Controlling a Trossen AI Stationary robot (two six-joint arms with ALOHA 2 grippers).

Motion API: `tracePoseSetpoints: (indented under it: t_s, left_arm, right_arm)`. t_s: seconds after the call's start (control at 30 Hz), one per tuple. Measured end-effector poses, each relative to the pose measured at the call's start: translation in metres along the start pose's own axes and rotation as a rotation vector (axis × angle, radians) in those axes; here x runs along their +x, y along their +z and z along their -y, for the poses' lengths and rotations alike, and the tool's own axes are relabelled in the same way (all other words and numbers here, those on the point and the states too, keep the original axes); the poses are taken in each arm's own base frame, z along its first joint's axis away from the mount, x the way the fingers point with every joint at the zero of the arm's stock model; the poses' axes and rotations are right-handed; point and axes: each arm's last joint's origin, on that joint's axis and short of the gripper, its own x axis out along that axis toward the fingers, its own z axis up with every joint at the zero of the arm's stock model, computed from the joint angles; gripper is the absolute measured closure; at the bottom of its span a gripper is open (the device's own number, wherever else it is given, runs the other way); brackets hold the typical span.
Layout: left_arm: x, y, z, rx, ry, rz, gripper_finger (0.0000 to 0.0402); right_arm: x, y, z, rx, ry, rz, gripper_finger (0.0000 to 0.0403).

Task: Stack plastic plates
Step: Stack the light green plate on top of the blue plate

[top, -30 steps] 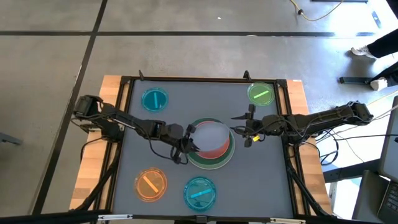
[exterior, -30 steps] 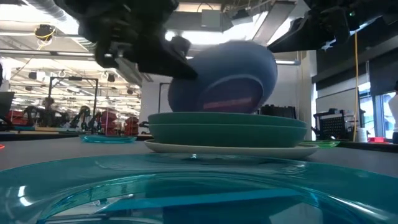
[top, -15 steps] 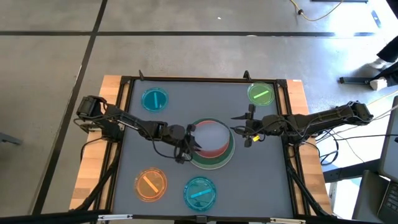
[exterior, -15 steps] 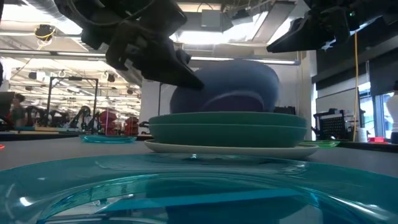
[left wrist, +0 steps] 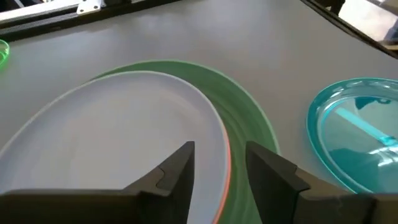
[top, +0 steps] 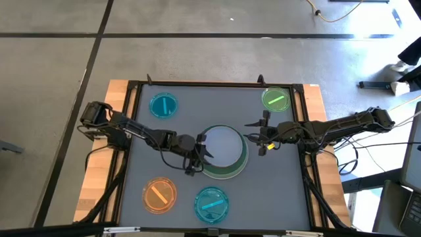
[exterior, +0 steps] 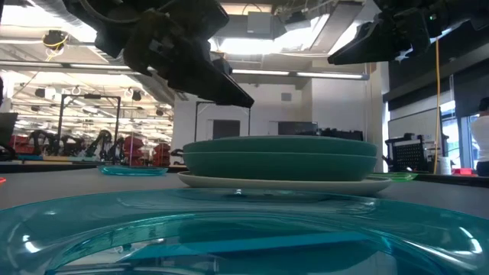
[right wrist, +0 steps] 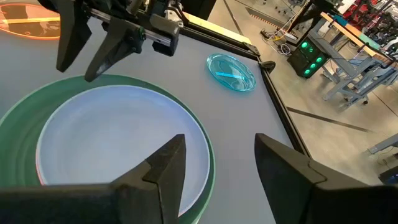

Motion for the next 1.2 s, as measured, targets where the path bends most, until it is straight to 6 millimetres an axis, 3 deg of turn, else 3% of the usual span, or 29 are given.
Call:
tracePoseSetpoints:
  t_s: [0.33,0.6,0.77,0.93,1.2]
  left_arm:
    - [0.000,0.000,0.020,-0.096,-0.042,-0.018,0.0265]
    - [-0.001,0.005,0.036,-0.056,0.035,0.019,0.0265]
    - [-0.001,0.005,0.036,-0.055,0.048,0.017,0.0265]
    - [-0.001,0.005,0.036,-0.059,0.054,0.017,0.0265]
    - [-0.001,0.005,0.036,-0.060,0.059,0.017,0.0265]
  right_arm:
    - [0.000,-0.001,0.001,0.059,-0.034,-0.012,0.0220]
    - [0.000,-0.013,0.016,0.108,-0.393,-0.176,0.0220]
    - [0.003,-0.034,0.038,0.222,-0.494,-0.311,0.0220]
    - [0.006,-0.066,0.058,0.324,-0.615,-0.432,0.0220]
    - [0.004,-0.108,0.081,0.553,-0.664,-0.517,0.0220]
